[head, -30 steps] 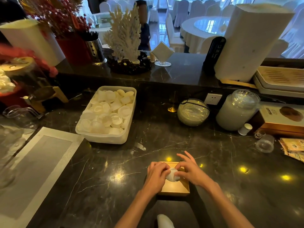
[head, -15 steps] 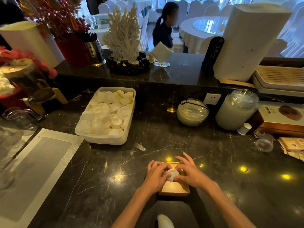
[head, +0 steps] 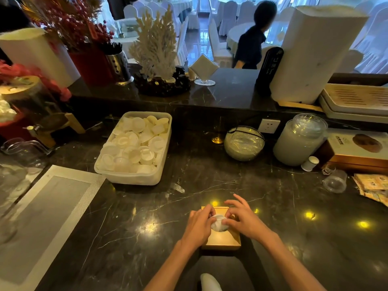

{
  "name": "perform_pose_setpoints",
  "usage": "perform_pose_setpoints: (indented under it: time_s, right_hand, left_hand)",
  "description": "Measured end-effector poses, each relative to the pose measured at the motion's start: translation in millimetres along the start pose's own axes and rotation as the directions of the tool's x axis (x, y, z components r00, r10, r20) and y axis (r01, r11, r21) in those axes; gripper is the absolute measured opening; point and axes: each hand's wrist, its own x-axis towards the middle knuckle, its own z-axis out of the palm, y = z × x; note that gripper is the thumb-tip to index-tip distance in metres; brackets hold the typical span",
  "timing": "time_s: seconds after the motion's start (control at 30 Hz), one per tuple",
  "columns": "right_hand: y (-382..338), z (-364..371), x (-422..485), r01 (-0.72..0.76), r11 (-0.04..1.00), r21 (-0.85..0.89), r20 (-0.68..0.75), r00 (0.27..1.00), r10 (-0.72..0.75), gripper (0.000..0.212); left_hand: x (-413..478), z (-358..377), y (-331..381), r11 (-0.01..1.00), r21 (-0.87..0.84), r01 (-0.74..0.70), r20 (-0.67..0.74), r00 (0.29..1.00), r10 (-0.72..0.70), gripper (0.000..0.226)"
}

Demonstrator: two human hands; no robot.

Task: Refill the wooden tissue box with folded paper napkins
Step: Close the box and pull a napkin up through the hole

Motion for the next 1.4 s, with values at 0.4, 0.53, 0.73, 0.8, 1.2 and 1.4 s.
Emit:
perform_pose_setpoints:
  time_s: [0.4, 0.53, 0.73, 0.8, 1.2, 1.4]
  right_hand:
    - [14, 22, 3, -0.097, 0.948, 0.303, 0.027, 0.995, 0.093, 0.022]
    - [17, 19, -1, -0.07, 0.968, 0.239, 0.044, 0.997, 0.062, 0.02]
    - [14, 14, -4, -0.02, 0.987, 0.162, -0.04, 0.999, 0.027, 0.017]
    - [13, 10, -4, 0.009, 0.994, 0.107, -0.037, 0.999, -0.005, 0.017]
    - [0, 11, -6, -0.05, 0.993, 0.106, 0.069, 0.997, 0.043, 0.016]
    - [-2, 5, -5, -0.026, 0.999, 0.032, 0.1, 0.995, 0.023, 0.01]
  left_hand:
    - [9, 4, 1, 0.993, 0.023, 0.113, 0.035, 0.993, -0.114, 0.02]
    - [6, 4, -6, 0.993, 0.057, 0.099, 0.085, 0.991, -0.103, 0.02]
    - [7, 8, -5, 0.993, 0.079, 0.083, 0.03, 0.996, -0.086, 0.019]
    - [7, 9, -6, 0.994, 0.061, 0.093, 0.036, 0.995, -0.096, 0.019]
    - [12, 12, -10, 0.987, 0.113, 0.114, 0.055, 0.991, -0.121, 0.028]
    - [5, 24, -8, 0.992, 0.073, 0.103, -0.073, 0.993, -0.097, 0.021]
